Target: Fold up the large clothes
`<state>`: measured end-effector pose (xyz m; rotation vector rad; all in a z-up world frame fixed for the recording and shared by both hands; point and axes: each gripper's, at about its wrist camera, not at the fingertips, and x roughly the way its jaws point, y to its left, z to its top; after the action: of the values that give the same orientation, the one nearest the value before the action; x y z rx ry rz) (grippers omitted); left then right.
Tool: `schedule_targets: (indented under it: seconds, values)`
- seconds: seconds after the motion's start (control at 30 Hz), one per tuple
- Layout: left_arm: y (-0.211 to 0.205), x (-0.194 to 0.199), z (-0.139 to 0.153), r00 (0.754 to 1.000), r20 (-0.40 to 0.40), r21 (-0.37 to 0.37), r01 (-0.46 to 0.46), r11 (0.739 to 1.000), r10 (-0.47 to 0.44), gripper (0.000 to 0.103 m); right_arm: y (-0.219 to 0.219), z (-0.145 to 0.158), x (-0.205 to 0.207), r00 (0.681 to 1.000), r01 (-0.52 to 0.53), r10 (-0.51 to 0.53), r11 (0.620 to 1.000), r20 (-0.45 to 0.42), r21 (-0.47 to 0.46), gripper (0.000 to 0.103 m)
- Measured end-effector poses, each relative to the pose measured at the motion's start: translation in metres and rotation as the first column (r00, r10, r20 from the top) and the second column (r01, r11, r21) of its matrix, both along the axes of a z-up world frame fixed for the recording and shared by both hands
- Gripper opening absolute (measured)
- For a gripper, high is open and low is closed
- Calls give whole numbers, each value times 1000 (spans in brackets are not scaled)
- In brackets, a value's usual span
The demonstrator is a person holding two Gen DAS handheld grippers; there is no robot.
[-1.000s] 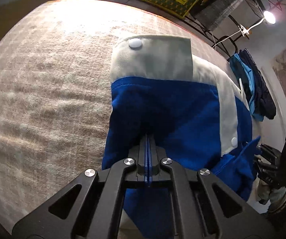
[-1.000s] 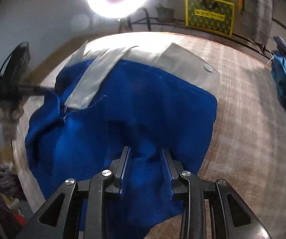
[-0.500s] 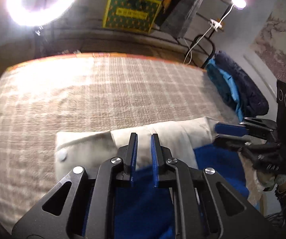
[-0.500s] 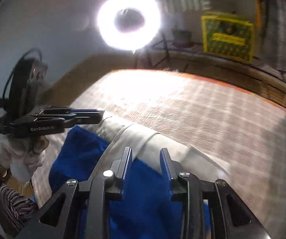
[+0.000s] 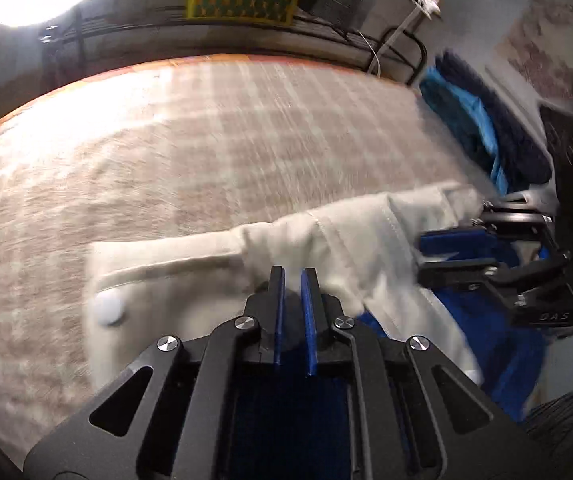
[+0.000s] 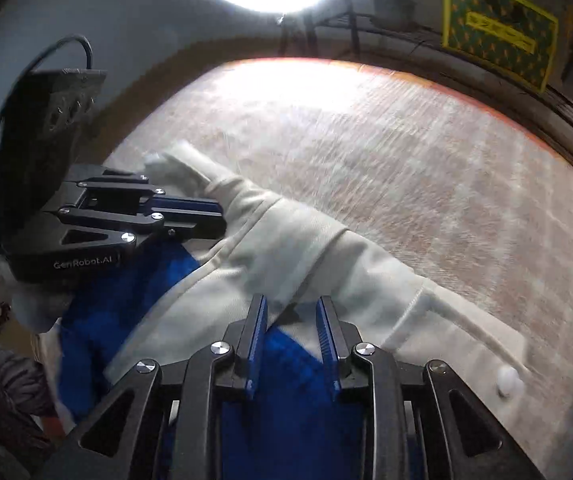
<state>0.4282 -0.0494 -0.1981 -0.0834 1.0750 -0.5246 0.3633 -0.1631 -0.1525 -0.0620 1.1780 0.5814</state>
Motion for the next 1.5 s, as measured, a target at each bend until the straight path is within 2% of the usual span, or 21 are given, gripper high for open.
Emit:
schedule_targets:
  seconds: [0.1, 0.2, 0.3, 0.4, 0.47, 0.53, 0.57, 0.6, 0.67, 0.8, 0.9, 0.97, 1.03, 1.13, 1.2, 1.27, 1.37, 1.43, 1.47, 1.5]
  values:
    - [35, -14, 29, 992, 69, -57, -100, 993, 104, 11, -33, 40, -21, 993, 75, -83, 993, 86, 86, 28]
    - [57, -27, 30, 988, 69, -50, -131, 990, 135, 11, -63, 52, -44, 983, 136, -151, 982, 107, 129, 31]
    - [64, -34, 15, 989, 39, -29, -139, 990, 140, 11, -79, 42, -61, 982, 155, -168, 978, 83, 141, 31]
    - [64, -36, 0, 990, 47, 22, -137, 990, 136, 10, -87, 21, -69, 982, 182, -187, 976, 37, 119, 30]
    - [55, -38, -11, 991, 81, 75, -112, 991, 106, 10, -88, 4, -71, 981, 189, -192, 977, 22, 103, 28]
    - [51, -43, -17, 989, 109, 95, -111, 989, 101, 10, -85, -9, -68, 983, 172, -176, 982, 49, 74, 28]
    - [51, -43, -18, 988, 104, 88, -122, 989, 113, 10, -80, -9, -70, 984, 158, -161, 987, 81, 41, 28]
    - [52, -41, -16, 990, 84, 86, -123, 989, 116, 10, -74, -6, -69, 985, 154, -154, 988, 82, 4, 28]
    - [55, -38, -6, 990, 45, 79, -135, 988, 132, 10, -74, 2, -67, 983, 175, -174, 985, 57, -13, 28]
    - [71, -66, 30, 983, 83, -4, -161, 987, 161, 10, -94, 37, -89, 973, 212, -220, 972, 66, 105, 28]
    - [72, -92, 37, 989, 64, -20, -132, 991, 133, 10, -108, 58, -118, 967, 232, -247, 957, 69, 173, 28]
    - [66, -104, 29, 993, 30, -6, -110, 994, 110, 10, -107, 57, -132, 968, 230, -243, 959, 59, 168, 28]
    - [65, -111, 15, 994, -9, 35, -108, 993, 109, 10, -101, 43, -137, 970, 235, -241, 964, 34, 126, 28]
    - [63, -116, -12, 993, -72, 104, -85, 991, 92, 10, -92, 10, -141, 971, 234, -228, 969, -75, 78, 28]
    - [67, -120, -19, 993, -75, 93, -86, 992, 93, 10, -84, -7, -146, 972, 212, -209, 977, -110, 21, 28]
    - [72, -120, -16, 990, -106, 95, -89, 992, 99, 10, -81, -5, -149, 975, 197, -196, 980, -104, 2, 28]
    - [86, -127, -10, 989, -108, 68, -98, 993, 105, 10, -94, 9, -152, 972, 217, -209, 974, -110, 66, 28]
    - [99, -131, -1, 988, -99, 35, -118, 992, 121, 11, -105, 22, -157, 975, 215, -206, 970, -81, 113, 31]
    - [109, -129, 4, 986, -91, 4, -137, 991, 136, 14, -109, 27, -160, 976, 213, -205, 967, -67, 139, 32]
    - [117, -127, 9, 984, -91, -22, -155, 988, 152, 22, -116, 34, -161, 977, 214, -210, 962, -40, 172, 38]
